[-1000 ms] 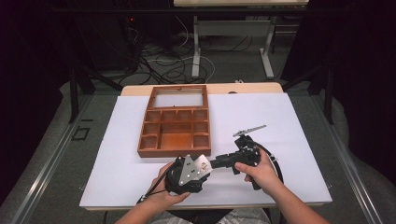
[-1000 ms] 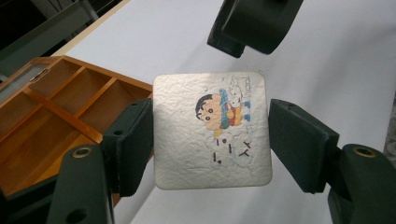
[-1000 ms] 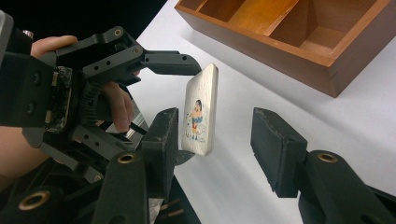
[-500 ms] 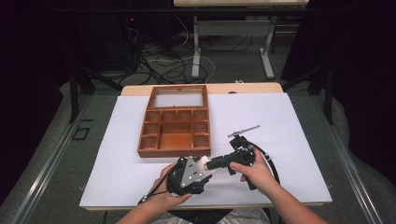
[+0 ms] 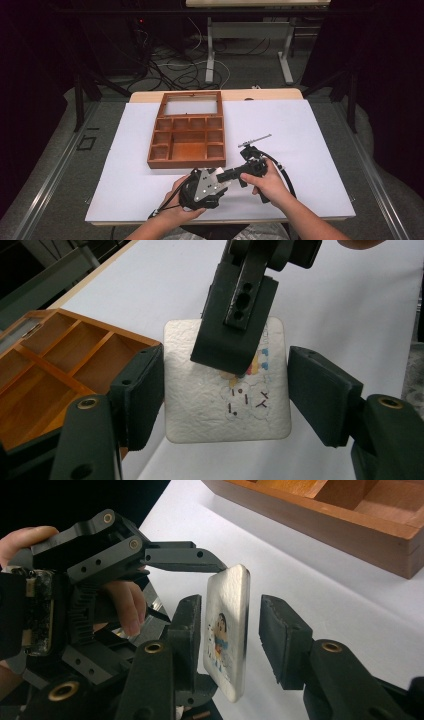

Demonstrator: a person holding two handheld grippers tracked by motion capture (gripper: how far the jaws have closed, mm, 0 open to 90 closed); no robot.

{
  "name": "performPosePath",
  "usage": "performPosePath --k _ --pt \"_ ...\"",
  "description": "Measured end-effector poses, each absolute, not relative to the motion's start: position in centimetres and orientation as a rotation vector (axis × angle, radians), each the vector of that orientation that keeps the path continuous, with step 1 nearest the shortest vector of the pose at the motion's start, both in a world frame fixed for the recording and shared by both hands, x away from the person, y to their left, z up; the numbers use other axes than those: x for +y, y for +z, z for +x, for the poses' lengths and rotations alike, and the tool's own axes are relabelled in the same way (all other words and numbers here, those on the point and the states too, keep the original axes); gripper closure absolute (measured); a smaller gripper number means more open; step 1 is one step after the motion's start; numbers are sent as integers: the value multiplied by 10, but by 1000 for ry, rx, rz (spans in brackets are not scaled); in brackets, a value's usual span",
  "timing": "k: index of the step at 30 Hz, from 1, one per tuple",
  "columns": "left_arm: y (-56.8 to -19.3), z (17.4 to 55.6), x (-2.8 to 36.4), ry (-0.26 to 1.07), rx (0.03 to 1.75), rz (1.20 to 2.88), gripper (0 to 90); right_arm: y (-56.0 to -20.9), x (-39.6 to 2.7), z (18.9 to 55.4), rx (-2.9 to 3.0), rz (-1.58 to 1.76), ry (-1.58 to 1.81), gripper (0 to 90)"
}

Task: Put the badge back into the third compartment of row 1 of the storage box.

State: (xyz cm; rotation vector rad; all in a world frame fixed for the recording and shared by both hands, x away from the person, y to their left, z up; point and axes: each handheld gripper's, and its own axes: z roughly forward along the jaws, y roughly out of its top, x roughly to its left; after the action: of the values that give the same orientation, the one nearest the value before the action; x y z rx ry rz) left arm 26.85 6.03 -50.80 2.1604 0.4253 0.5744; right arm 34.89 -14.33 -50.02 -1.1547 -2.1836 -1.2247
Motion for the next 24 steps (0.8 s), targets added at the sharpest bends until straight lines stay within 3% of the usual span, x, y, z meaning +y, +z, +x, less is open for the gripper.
performPosePath --k 24 --pt "-509 268 59 570 420 2164 333 -509 -135 352 -2170 -1123 -1174 739"
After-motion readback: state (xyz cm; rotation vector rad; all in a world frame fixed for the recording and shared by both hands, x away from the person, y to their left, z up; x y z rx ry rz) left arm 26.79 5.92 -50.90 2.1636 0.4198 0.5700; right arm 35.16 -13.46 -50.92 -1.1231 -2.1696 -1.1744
